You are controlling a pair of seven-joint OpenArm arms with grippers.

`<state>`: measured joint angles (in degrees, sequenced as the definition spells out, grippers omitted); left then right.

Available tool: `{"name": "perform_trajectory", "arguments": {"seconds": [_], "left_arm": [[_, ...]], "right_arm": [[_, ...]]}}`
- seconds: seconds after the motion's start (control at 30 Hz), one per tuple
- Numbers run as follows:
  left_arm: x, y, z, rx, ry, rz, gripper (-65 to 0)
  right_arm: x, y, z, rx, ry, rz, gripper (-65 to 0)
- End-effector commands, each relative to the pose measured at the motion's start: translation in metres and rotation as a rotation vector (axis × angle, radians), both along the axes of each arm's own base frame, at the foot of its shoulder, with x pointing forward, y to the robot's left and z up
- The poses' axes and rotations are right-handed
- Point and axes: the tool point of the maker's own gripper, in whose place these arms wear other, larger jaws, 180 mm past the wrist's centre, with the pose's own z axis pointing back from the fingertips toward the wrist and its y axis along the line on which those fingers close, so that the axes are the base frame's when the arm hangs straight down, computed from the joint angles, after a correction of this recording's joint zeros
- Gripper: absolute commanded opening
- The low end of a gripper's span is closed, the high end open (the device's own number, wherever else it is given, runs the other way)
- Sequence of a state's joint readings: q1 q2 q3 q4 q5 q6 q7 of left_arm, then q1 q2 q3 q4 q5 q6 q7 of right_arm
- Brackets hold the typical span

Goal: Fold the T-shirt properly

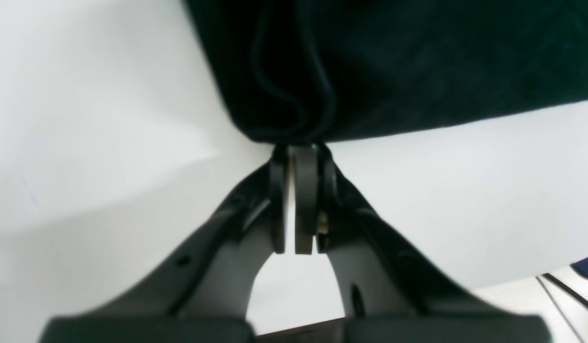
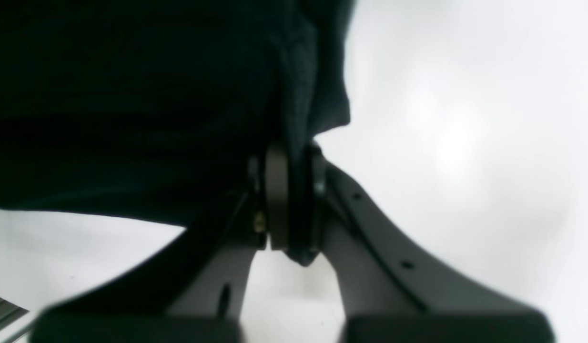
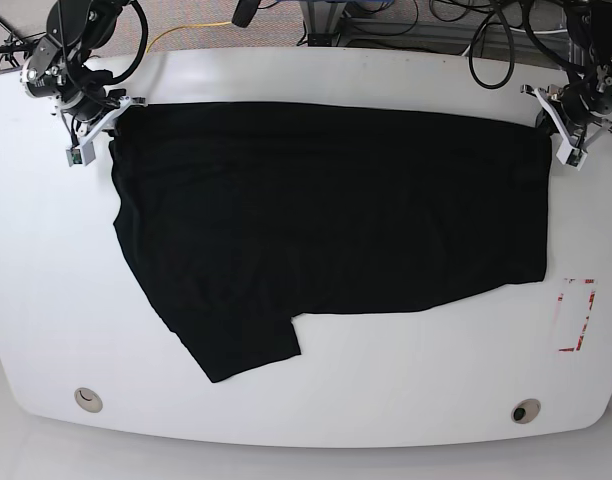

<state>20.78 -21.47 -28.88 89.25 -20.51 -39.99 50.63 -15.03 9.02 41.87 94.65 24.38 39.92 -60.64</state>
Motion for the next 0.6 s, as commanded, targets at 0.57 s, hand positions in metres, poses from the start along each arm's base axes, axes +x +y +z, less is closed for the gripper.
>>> {"name": "perform_trajectory", "arguments": {"seconds": [0.57], "left_arm": [[-0.016,0.029,0.038,0.184,0.033,0.025,-63.7]], "right_arm": [[-0.013,-0.006,-0.002,-0.028,0.041,0.012,-65.0]]}}
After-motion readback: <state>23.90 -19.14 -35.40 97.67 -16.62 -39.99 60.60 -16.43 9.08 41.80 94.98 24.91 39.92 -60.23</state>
